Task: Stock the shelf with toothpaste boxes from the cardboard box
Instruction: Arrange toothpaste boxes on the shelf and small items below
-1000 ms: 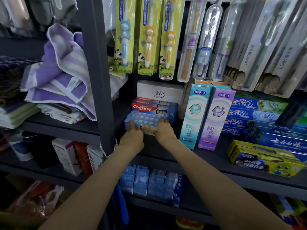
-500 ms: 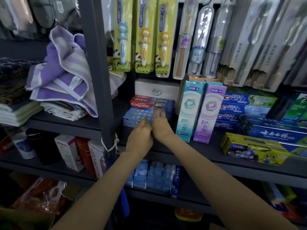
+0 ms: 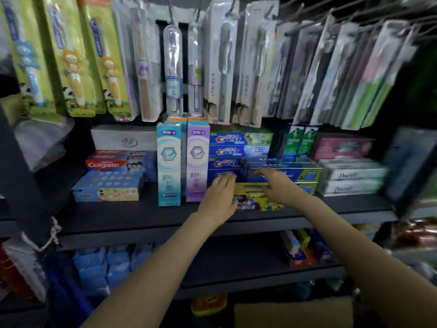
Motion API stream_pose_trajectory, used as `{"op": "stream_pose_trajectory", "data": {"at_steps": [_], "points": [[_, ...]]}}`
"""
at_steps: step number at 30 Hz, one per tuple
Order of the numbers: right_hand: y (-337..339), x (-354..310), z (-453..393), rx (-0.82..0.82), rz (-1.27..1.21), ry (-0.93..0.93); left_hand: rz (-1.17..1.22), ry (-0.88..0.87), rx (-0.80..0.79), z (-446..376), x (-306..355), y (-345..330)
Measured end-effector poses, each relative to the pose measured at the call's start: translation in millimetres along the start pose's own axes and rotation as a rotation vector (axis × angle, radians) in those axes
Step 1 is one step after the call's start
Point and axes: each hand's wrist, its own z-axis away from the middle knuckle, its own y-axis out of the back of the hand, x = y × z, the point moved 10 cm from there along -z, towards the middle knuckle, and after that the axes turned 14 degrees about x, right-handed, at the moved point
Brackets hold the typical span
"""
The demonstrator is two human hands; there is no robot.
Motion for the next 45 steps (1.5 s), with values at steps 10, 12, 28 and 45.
{"op": "stream_pose_trajectory", "data": {"at_steps": [10, 12, 28, 45], "points": [[-25.9, 47.0, -0.7, -0.177, 0.354, 0.096, -0.172, 0.005, -0.222, -16.4, 4.3, -30.9], [-24.7, 32.9, 2.6, -0.242, 0.304, 0.151, -0.122, -0.005, -0.287, -8.6, -1.5, -19.6], [-87.0, -269.3, -18.7, -0.088, 0.04, 0.438, -0.469, 0.39, -0.285, 84.6, -224.8, 159.6], [-140.4, -258.3, -32.6, 0.054, -0.115, 0.135, -0.548, 0.438, -0.094, 127.9, -239.4, 142.4]]}}
